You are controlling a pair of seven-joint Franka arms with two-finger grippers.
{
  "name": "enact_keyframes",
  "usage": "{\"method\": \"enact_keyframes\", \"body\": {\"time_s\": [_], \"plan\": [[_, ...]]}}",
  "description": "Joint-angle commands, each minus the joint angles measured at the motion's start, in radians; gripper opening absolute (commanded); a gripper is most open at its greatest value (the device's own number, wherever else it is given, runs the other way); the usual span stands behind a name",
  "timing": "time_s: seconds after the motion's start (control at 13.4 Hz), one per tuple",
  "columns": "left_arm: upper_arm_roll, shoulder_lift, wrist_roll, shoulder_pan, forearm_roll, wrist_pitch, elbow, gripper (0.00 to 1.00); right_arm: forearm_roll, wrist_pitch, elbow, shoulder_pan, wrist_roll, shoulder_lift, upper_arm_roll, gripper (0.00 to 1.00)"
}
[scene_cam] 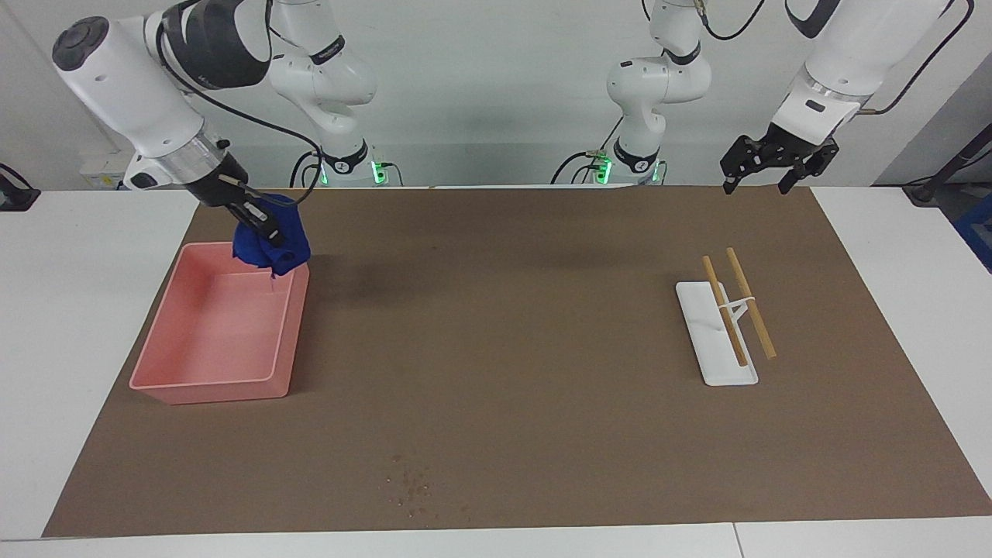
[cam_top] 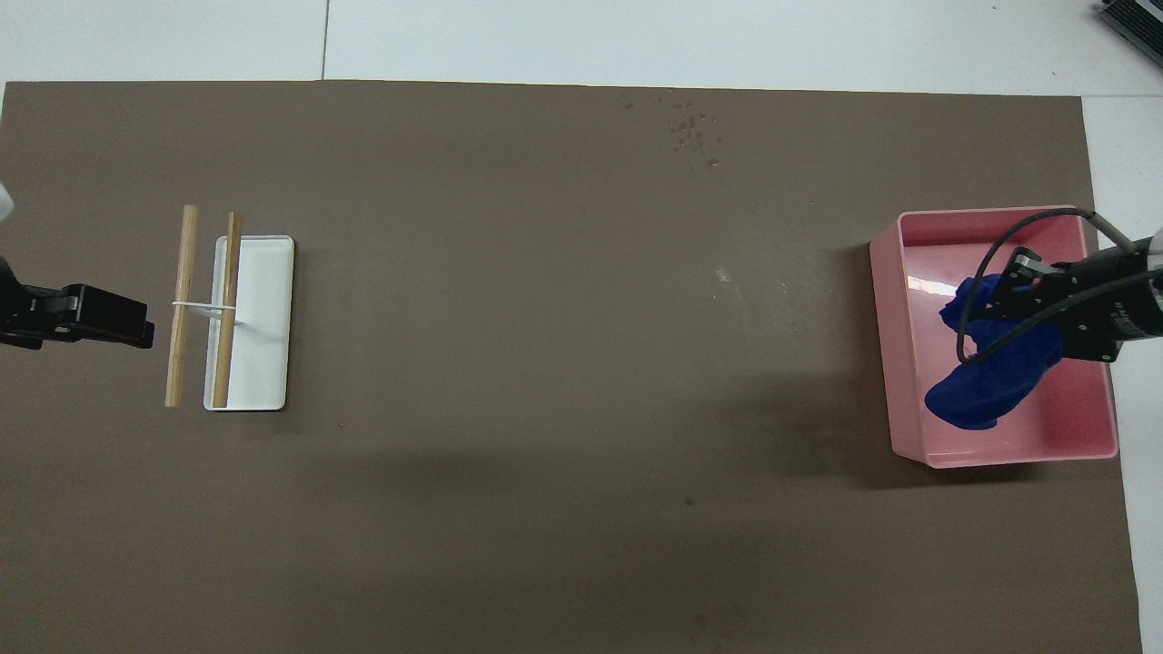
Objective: Wipe water with towel using both arms
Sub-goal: 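Lower the blue cloth into the pink bin and open the right gripper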
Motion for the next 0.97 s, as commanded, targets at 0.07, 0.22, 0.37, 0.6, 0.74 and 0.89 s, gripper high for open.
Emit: {"method": "enact_keyframes", "body": {"time_s": [0.07,0.22,0.37,0.6,0.74,0.89], "plan": [[0.008,-0.018,0.006,-0.005,-0.009,-0.009,-0.015,1.0,-0.021,0.085,-0.113,-0.093,-0.167,-0.03,0.011,0.0],[0.008,-0.018,0.006,-0.005,-0.009,-0.009,-0.015,1.0,-0.021,0.125,-0.165,-0.098,-0.177,-0.037,0.011,0.0],[0.008,-0.018,0.006,-0.005,-0.009,-0.009,-0.015,1.0,-0.021,0.17,-0.211,-0.139,-0.233,-0.008,0.011,0.0],[0.008,-0.018,0.006,-0.005,-0.009,-0.009,-0.017,1.0,-0.021,0.223,-0.263,-0.179,-0.273,0.025,0.011,0.0],[0.008,-0.018,0.006,-0.005,-0.009,-0.011,-0.015,1.0,-0.021,0.234,-0.32,-0.179,-0.249,0.029,0.011,0.0],[0.008,-0.018,0.006,-0.005,-0.009,-0.009,-0.015,1.0,-0.021,0.281,-0.338,-0.179,-0.25,0.033,0.011,0.0]]}}
